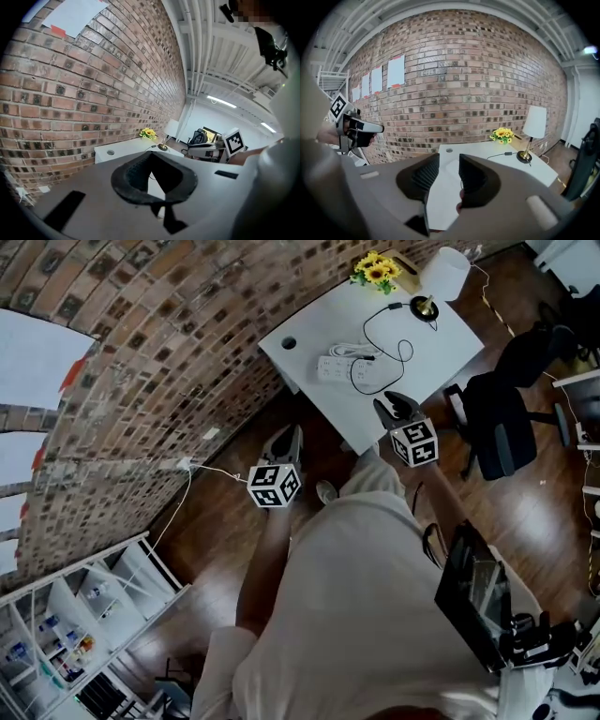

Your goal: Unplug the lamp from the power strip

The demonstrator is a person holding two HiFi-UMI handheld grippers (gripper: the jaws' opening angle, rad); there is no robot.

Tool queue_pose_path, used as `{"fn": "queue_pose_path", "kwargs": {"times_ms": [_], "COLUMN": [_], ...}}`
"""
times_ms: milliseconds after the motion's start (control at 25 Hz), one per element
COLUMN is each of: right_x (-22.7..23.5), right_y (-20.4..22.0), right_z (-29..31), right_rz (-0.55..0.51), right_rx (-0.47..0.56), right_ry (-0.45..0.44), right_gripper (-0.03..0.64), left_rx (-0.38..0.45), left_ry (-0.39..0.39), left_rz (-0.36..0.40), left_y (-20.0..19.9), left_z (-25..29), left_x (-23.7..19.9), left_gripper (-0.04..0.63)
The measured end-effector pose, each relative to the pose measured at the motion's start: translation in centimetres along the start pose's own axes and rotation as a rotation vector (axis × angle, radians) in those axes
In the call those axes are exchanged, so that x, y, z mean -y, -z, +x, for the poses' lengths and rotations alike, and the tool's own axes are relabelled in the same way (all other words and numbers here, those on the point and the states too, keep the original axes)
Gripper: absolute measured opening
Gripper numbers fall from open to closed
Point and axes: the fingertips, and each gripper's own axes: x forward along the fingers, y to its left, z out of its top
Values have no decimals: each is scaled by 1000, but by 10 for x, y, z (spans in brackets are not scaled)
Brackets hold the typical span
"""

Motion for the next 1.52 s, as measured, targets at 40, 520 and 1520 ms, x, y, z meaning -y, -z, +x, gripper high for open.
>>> {"fn": "queue_pose_path", "kwargs": {"times_ms": [40,520,1520], "right_x": [-1,8,-30], "right_y": [1,15,31], "right_z": [-6,-74,-233], "right_rz": [13,86,220], "right_rx": [19,92,274], "right_ry": [20,210,194], "right_gripper": [118,115,98], "left_rx": [7,-18,-128], "left_ry": [4,109,126], "left_rz": [-1,46,100], "left_y": [0,17,95], "left_z": [-5,-41,-105], "left_x": [2,37,144], "left_gripper": [5,5,5]}}
